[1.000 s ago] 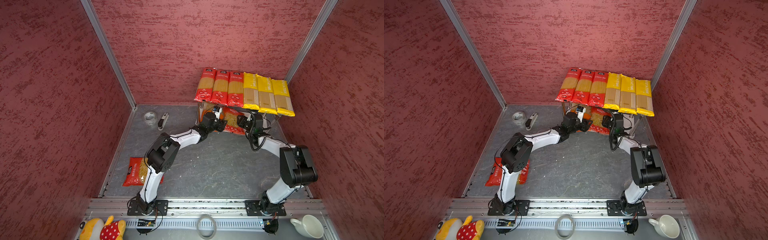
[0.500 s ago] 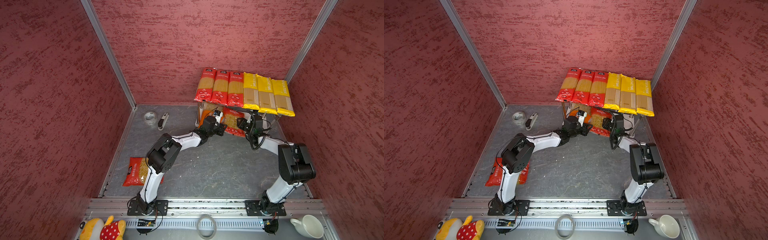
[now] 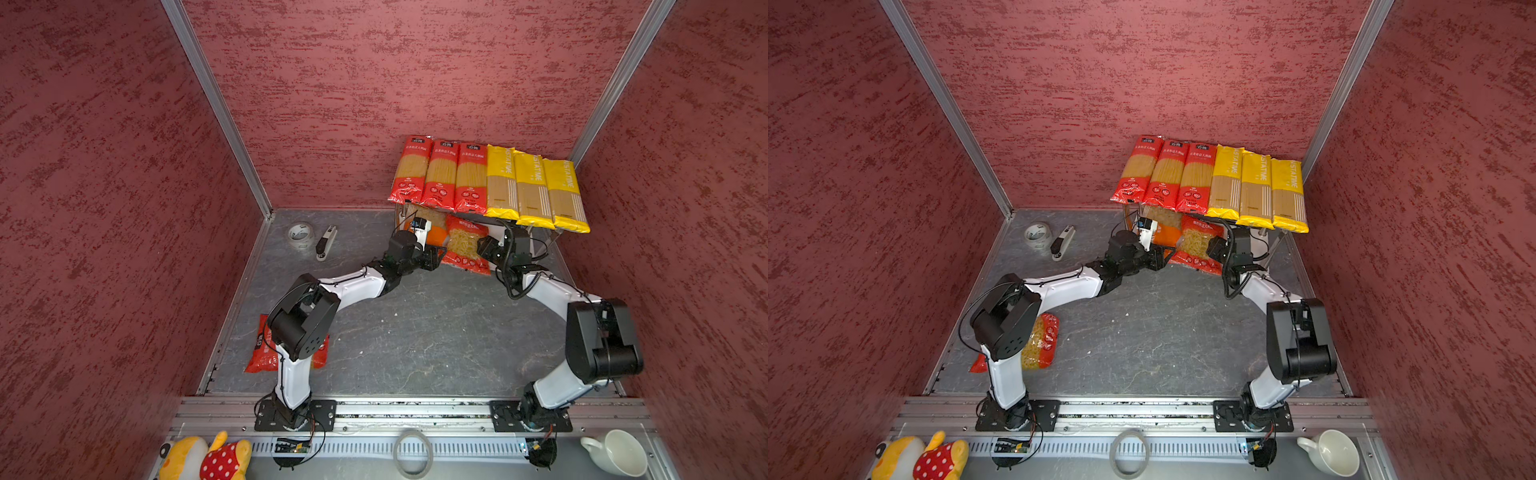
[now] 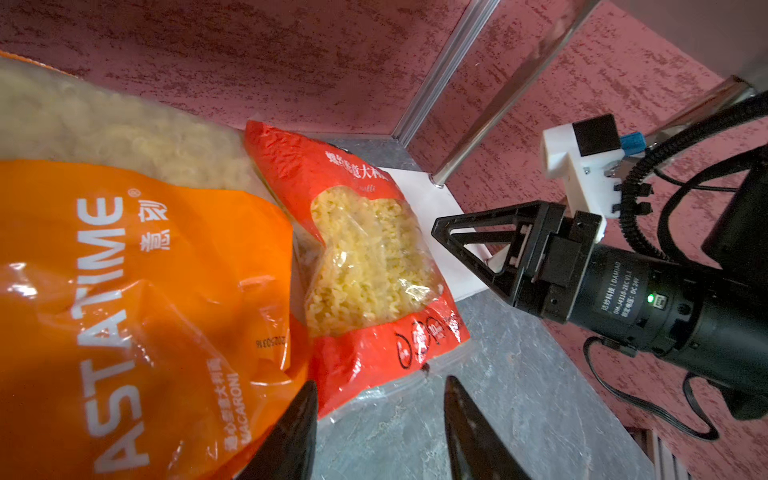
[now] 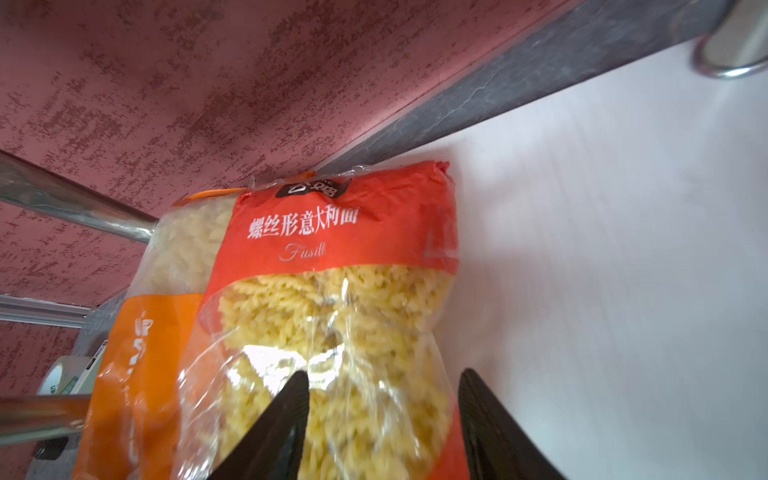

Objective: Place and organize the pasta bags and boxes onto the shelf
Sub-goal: 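Open both grippers to release the bag beside the orange bag, then draw both grippers back from the shelf toward the remaining red bag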

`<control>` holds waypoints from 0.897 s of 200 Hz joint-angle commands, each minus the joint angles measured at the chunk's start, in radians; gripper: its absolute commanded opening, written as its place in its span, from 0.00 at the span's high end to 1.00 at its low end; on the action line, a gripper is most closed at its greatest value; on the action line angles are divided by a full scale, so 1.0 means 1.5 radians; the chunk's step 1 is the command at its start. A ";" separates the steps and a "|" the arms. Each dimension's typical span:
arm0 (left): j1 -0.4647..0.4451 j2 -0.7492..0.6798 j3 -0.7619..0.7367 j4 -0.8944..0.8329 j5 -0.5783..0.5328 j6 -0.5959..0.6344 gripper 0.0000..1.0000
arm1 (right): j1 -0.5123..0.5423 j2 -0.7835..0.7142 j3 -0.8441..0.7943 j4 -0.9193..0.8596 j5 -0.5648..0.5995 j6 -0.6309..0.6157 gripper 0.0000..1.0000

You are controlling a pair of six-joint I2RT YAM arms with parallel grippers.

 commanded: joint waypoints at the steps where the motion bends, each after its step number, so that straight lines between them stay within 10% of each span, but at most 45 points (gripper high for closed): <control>1: -0.015 -0.034 -0.033 0.001 -0.004 -0.007 0.50 | -0.001 -0.061 -0.034 -0.040 0.040 0.012 0.41; 78: -0.030 -0.299 -0.287 -0.152 -0.199 -0.016 0.41 | 0.221 -0.171 -0.102 -0.096 0.033 0.043 0.42; 135: 0.058 -0.532 -0.440 -0.316 -0.269 -0.063 0.36 | 0.477 0.053 0.004 -0.034 -0.005 0.124 0.43; 179: 0.131 -0.677 -0.474 -0.436 -0.297 -0.056 0.36 | 0.568 0.258 0.189 -0.005 -0.179 0.126 0.44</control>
